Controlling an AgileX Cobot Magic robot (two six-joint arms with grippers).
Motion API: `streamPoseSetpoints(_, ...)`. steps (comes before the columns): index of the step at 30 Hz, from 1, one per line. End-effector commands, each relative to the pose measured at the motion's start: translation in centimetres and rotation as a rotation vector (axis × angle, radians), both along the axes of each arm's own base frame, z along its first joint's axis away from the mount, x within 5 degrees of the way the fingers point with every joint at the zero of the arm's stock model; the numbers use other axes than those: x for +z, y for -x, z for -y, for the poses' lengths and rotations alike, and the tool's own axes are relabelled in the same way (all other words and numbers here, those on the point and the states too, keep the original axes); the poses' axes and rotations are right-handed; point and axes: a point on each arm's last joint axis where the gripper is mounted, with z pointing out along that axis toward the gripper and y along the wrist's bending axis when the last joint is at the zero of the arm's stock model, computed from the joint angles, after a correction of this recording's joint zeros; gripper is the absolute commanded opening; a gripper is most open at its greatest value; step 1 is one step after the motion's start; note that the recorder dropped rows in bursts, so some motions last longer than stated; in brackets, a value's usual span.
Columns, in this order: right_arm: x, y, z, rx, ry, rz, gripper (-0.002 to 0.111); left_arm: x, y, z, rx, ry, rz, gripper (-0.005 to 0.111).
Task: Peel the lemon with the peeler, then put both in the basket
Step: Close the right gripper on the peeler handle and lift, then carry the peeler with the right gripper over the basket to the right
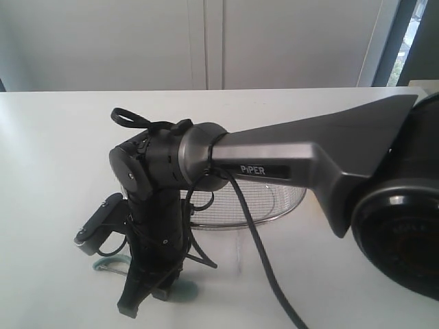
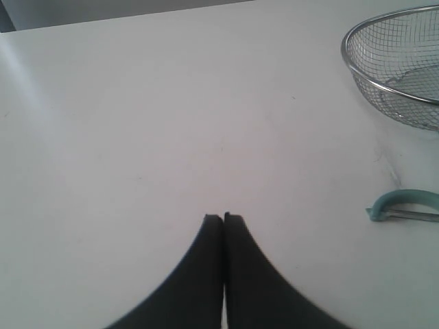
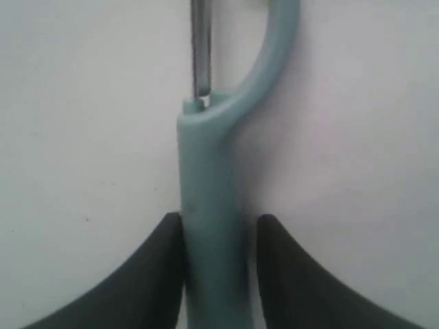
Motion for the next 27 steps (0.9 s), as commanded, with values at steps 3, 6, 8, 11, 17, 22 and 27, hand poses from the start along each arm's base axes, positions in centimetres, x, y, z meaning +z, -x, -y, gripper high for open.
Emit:
streamPoseSetpoints(3,-2.9,0.9,0.4,0.011,0.130,-0.060,0.010,0.0,0.0,0.1,-0.008,0.006,0.005,0.000)
streamPoseSetpoints(6,-3.1,1.4,0.2,0.028,0.149,-0.067,0.000,0.0,0.0,0.1,-0.008,0.006,0.005,0.000)
streamPoseSetpoints(8,-2.8,1.5,0.2,0.032,0.149,-0.070,0.000,0.0,0.0,0.1,-0.008,0.006,0.005,0.000)
streamPoseSetpoints(11,-1.7,1.5,0.0,0.042,0.127,-0.057,0.000,0.0,0.0,0.1,-0.008,0.006,0.005,0.000)
streamPoseSetpoints(17,2.3,1.5,-0.2,0.037,0.038,-0.011,0.000,0.0,0.0,0.1,-0.008,0.006,0.005,0.000)
streamPoseSetpoints(22,5.7,1.8,0.1,0.040,-0.038,0.032,0.000,0.0,0.0,0.1,-0.008,0.006,0.005,0.000)
streamPoseSetpoints(27,8.3,2.1,0.4,0.039,-0.097,0.073,0.000,0.0,0.0,0.1,-0.008,0.006,0.005,0.000)
